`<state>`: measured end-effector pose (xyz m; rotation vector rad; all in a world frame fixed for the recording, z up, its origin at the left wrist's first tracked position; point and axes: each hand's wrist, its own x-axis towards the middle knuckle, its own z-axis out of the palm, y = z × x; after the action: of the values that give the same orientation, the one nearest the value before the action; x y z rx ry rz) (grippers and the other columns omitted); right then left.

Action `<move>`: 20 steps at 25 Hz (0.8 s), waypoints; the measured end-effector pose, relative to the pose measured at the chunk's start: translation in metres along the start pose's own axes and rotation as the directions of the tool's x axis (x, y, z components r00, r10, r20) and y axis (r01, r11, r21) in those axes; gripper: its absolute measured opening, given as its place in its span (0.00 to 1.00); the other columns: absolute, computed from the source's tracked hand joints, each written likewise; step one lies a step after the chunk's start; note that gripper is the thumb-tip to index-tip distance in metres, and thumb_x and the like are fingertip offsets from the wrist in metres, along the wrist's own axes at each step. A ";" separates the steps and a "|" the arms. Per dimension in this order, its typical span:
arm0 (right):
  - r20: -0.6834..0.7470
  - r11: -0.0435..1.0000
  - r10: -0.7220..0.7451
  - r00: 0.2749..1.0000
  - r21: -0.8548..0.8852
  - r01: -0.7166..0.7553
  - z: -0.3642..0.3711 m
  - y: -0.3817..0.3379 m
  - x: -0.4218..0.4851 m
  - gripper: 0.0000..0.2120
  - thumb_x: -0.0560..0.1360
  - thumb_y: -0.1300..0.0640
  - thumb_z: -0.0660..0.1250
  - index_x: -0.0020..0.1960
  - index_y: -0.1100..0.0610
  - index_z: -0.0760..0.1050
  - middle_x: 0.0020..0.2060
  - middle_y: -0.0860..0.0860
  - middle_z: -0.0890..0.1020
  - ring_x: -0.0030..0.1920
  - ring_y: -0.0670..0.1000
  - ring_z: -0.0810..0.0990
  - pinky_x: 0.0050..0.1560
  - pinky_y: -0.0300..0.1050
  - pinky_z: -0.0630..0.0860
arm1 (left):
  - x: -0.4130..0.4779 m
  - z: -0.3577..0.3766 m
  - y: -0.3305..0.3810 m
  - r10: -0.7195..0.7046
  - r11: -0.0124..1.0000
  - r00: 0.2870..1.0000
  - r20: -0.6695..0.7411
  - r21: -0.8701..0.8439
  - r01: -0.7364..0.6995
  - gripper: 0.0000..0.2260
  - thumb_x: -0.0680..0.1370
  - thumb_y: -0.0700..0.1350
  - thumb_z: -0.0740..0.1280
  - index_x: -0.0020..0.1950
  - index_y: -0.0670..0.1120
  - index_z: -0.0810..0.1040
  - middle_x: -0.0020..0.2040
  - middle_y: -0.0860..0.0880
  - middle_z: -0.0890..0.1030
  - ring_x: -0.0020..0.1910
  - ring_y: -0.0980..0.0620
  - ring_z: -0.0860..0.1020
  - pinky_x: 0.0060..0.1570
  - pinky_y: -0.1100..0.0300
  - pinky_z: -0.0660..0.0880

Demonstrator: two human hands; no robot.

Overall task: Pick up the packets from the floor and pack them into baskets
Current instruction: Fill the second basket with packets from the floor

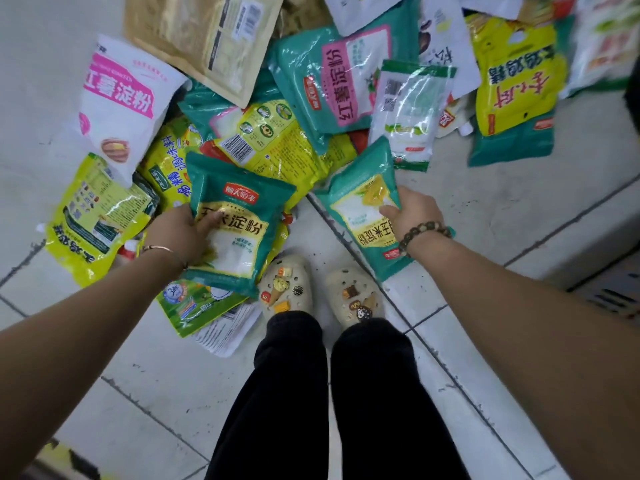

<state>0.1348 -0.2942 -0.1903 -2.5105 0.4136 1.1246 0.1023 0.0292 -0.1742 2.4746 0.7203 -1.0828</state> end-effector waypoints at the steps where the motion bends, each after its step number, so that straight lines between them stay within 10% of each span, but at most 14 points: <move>1: -0.025 0.996 0.054 0.998 0.075 -0.052 -0.003 0.003 -0.011 0.14 0.77 0.52 0.64 0.59 0.58 0.75 0.54 0.60 0.80 0.54 0.60 0.78 0.52 0.49 0.73 | -0.010 -0.002 0.007 -0.016 1.000 1.000 -0.006 -0.023 0.016 0.20 0.78 0.57 0.61 0.46 0.38 0.74 0.39 0.37 0.76 0.42 0.38 0.76 0.39 0.51 0.68; 8: -0.099 0.775 0.265 0.959 0.614 -0.150 -0.044 0.030 -0.094 0.11 0.78 0.56 0.63 0.55 0.62 0.76 0.50 0.58 0.81 0.51 0.56 0.79 0.51 0.46 0.74 | -0.083 -0.019 0.074 -0.024 0.988 0.998 -0.051 -0.153 0.016 0.20 0.79 0.55 0.61 0.40 0.38 0.68 0.37 0.38 0.71 0.42 0.39 0.72 0.40 0.52 0.63; 15: -0.092 0.549 0.383 0.919 0.823 -0.146 -0.108 0.071 -0.146 0.04 0.78 0.59 0.62 0.49 0.56 0.75 0.49 0.56 0.82 0.48 0.54 0.79 0.52 0.49 0.77 | -0.161 -0.030 0.158 0.168 0.961 0.986 -0.018 -0.218 -0.167 0.14 0.81 0.47 0.59 0.42 0.36 0.67 0.43 0.32 0.75 0.47 0.35 0.74 0.42 0.50 0.65; 20: -0.251 0.579 0.389 0.887 0.815 -0.024 -0.162 0.109 -0.179 0.06 0.77 0.59 0.65 0.49 0.61 0.78 0.41 0.52 0.79 0.43 0.51 0.77 0.42 0.41 0.72 | -0.212 -0.041 0.221 0.254 0.934 0.962 -0.099 -0.232 -0.270 0.19 0.80 0.44 0.61 0.31 0.43 0.58 0.28 0.45 0.62 0.31 0.45 0.60 0.35 0.55 0.54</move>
<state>0.0820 -0.4410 0.0243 -1.8441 1.0915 0.2872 0.1300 -0.1959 0.0352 2.3222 0.4888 -0.7664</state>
